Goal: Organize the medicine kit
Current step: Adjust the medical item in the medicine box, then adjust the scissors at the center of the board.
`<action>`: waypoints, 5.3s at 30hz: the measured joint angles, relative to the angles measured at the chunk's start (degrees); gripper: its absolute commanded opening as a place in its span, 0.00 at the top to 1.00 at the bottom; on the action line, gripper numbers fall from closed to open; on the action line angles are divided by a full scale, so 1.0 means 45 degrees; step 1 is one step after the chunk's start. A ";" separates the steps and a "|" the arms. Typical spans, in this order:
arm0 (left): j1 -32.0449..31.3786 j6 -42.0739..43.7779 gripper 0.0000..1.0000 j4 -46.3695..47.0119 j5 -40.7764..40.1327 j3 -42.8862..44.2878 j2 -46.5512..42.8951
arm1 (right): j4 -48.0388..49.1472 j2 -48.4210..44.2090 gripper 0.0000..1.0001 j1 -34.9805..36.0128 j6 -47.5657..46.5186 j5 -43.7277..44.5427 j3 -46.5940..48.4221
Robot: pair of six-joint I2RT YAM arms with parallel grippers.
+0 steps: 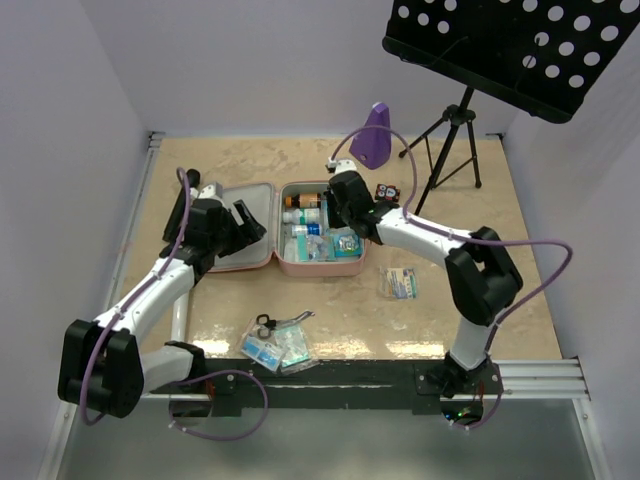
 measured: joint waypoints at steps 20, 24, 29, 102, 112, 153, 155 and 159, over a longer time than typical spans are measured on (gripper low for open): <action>0.0005 0.0010 0.18 -0.0117 -0.0015 -0.0204 0.0296 | 0.0015 0.2433 1.00 0.0291 0.0359 -0.0189 0.0418; 0.0005 0.0010 0.18 -0.0121 -0.0015 -0.0204 0.0296 | 0.0131 0.2720 1.00 0.0408 0.0398 -0.0437 0.0685; 0.0005 0.0015 0.18 -0.0136 -0.0019 -0.0204 0.0296 | 0.0243 0.2890 1.00 0.0471 0.0398 -0.0738 0.0753; 0.0355 -0.1180 0.05 -0.2720 -0.1481 -0.1627 -0.4002 | 0.0685 -0.1355 0.52 0.7334 0.1647 0.2215 -0.4847; 0.0355 -0.1107 0.06 -0.2769 -0.1297 -0.2239 -0.4318 | 0.0413 -0.1379 0.46 0.7354 0.1593 0.1957 -0.5236; 0.0355 -0.1345 0.07 -0.3619 -0.2327 -0.0894 -0.3254 | 0.1486 -0.0797 0.51 0.7431 -0.0437 0.1953 -0.3215; 0.0355 -0.1336 0.12 -0.3633 -0.2322 -0.0850 -0.3269 | 0.1642 -0.0675 0.55 0.7456 -0.0699 0.1870 -0.3113; 0.0355 -0.1200 0.33 -0.3876 -0.2186 -0.0850 -0.3439 | 0.1758 0.0121 0.57 0.7461 -0.0957 0.1647 -0.2501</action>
